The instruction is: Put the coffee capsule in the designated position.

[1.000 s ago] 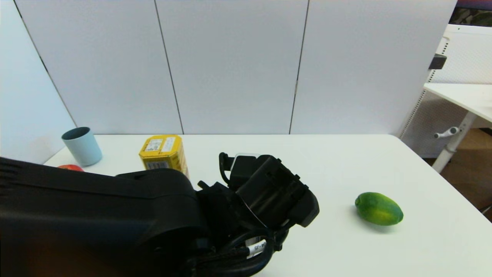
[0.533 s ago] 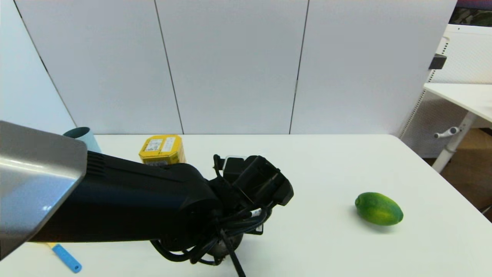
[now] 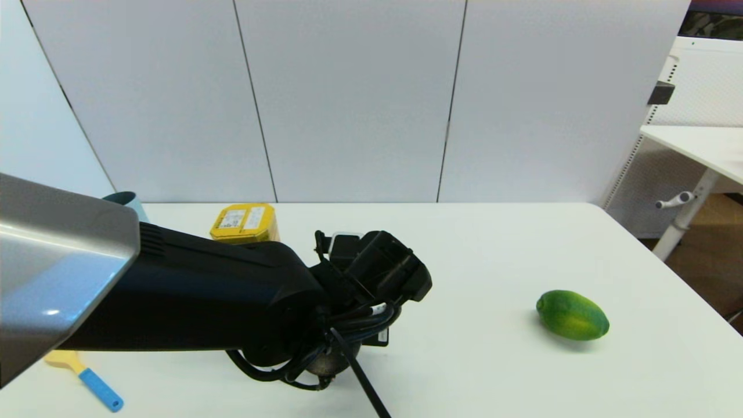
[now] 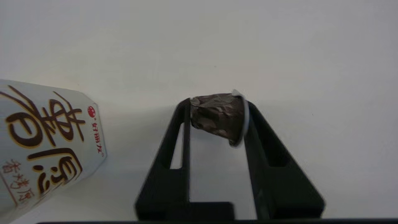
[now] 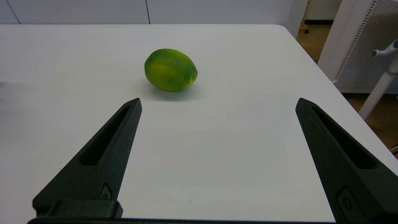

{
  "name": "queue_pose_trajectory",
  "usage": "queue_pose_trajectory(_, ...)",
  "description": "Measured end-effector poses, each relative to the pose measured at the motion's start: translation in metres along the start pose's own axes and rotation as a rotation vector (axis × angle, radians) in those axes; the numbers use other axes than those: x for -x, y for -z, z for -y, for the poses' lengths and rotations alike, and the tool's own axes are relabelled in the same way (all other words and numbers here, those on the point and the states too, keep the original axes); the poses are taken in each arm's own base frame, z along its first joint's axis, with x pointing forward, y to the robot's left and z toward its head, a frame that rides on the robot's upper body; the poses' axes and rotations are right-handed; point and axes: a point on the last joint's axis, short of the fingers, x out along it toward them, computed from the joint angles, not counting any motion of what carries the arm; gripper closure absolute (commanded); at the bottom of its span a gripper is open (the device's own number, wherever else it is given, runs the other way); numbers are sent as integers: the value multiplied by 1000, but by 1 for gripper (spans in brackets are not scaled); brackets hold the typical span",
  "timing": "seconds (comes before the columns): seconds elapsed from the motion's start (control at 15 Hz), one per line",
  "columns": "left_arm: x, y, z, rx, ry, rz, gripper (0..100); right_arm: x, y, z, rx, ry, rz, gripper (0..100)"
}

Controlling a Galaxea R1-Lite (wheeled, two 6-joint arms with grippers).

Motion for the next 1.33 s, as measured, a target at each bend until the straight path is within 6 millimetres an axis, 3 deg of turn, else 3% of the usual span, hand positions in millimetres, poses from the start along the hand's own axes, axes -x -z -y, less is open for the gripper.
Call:
queue_pose_trajectory(0.4, 4, -6, 0, 1, -16, 44, 0, 0, 0, 0, 0, 0, 0, 0)
queue_pose_trajectory(0.6, 23, -31, 5, -31, 41, 127, 0, 0, 0, 0, 0, 0, 0, 0)
queue_pose_trajectory(0.8, 64, -73, 6, -56, 122, 280, 0, 0, 0, 0, 1, 0, 0, 0)
queue_pose_trajectory(0.93, 106, -103, -1, -70, 173, 400, 0, 0, 0, 0, 0, 0, 0, 0)
queue_pose_trajectory(1.07, 151, -127, -23, -118, 178, 519, 0, 0, 0, 0, 0, 0, 0, 0)
queue_pose_trajectory(1.33, 220, -163, -92, -159, 53, 738, 0, 0, 0, 0, 0, 0, 0, 0)
